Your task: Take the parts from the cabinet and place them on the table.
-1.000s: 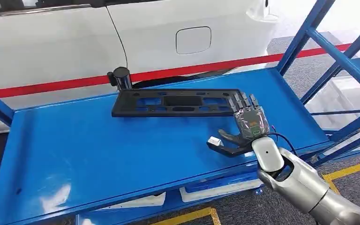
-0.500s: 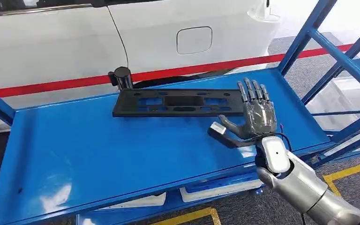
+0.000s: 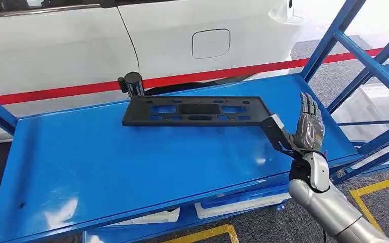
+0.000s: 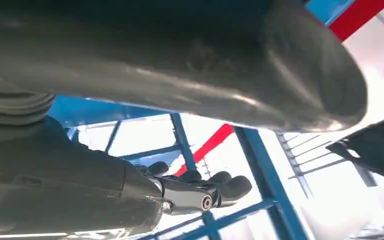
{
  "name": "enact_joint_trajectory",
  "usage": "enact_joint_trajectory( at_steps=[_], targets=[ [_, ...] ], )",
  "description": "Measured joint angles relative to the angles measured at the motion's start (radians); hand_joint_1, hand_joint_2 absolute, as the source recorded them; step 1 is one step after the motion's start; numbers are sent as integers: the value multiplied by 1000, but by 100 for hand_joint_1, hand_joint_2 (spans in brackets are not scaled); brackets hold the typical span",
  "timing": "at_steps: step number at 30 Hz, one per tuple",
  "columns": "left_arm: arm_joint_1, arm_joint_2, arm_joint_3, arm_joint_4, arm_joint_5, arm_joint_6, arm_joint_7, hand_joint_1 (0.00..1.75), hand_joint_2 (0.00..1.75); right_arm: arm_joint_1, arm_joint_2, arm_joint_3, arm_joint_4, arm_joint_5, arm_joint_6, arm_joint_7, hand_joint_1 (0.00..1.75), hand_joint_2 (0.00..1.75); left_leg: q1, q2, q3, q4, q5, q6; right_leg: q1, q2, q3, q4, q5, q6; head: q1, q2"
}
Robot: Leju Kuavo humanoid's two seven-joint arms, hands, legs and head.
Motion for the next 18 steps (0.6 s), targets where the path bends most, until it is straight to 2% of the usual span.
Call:
enact_joint_trajectory(
  at_steps=[6, 11, 12, 15, 18],
  targets=[
    [0, 3, 0, 0, 0, 2, 7, 0, 0, 21, 5, -47, 16, -14, 8, 0, 0, 0, 0, 1, 0, 0, 0, 0, 0, 0, 0, 0, 0, 0, 0, 0],
    [0, 3, 0, 0, 1, 2, 11, 0, 0, 32, 4, -63, 16, -61, 69, -1, 0, 0, 0, 2, 0, 0, 0, 0, 0, 0, 0, 0, 0, 0, 0, 0],
    [0, 3, 0, 0, 2, 2, 11, 0, 0, 32, 4, -66, 16, -78, 85, -5, 0, 175, 0, 2, 0, 0, 0, 0, 0, 0, 0, 0, 0, 0, 0, 0],
    [0, 3, 0, 0, 5, 2, 11, 0, 0, 33, 3, -66, 11, -100, 114, -15, 0, 175, 0, 4, 0, 0, 0, 0, 0, 0, 0, 0, 0, 0, 0, 0],
    [0, 3, 0, 0, 6, 2, 11, 0, 0, 32, -1, -65, 6, -64, 154, -9, 0, 175, 0, 6, 0, 0, 0, 0, 0, 0, 0, 0, 0, 0, -1, 0]
  ],
)
